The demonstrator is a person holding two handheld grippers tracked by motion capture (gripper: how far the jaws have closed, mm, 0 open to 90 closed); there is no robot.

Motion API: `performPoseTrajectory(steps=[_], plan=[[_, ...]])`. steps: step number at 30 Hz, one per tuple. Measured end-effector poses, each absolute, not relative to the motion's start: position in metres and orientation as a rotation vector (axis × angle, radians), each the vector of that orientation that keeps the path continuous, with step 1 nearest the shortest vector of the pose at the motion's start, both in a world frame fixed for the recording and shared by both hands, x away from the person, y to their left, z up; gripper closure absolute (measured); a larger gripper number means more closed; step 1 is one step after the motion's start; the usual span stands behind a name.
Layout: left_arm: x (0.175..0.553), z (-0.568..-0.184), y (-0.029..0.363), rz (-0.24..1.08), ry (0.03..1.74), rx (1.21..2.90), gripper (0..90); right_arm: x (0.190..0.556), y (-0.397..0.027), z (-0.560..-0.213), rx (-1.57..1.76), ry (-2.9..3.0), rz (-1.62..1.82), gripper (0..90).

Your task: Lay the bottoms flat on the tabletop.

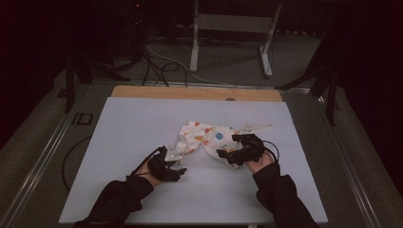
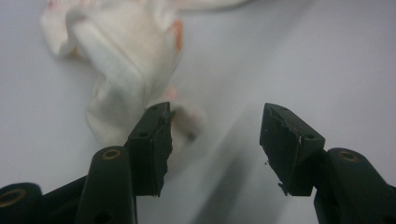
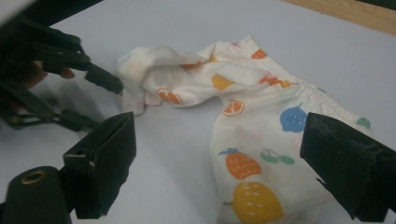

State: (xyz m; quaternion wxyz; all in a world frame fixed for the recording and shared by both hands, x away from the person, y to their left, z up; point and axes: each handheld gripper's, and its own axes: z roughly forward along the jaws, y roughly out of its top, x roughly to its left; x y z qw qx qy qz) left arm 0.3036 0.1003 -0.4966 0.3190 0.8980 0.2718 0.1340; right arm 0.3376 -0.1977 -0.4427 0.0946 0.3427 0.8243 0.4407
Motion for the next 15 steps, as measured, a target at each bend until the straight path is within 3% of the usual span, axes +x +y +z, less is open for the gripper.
performPoseTrajectory(steps=[4, 9, 12, 13, 14, 15], plan=[[0.315, -0.508, 0.097, 0.337, 0.758, 2.356, 48.2, 0.338, -0.197, -0.446, 1.025, 2.445, 1.307, 10.7], [0.325, -0.513, 0.095, 0.366, 0.816, 2.347, 60.3, 0.338, -0.196, -0.446, 1.024, 2.444, 1.306, 10.8], [0.327, -0.512, 0.096, 0.397, 0.829, 2.352, 77.4, 0.338, -0.196, -0.446, 1.02, 2.444, 1.305, 10.7], [0.327, -0.512, 0.096, 0.397, 0.829, 2.352, 77.4, 0.338, -0.196, -0.446, 1.021, 2.442, 1.302, 10.7], [0.328, -0.51, 0.098, 0.374, 0.824, 2.34, 88.3, 0.338, -0.197, -0.447, 1.016, 2.445, 1.301, 10.7], [0.327, -0.508, 0.099, 0.365, 0.814, 2.342, 88.8, 0.338, -0.197, -0.447, 1.023, 2.44, 1.3, 10.7]])
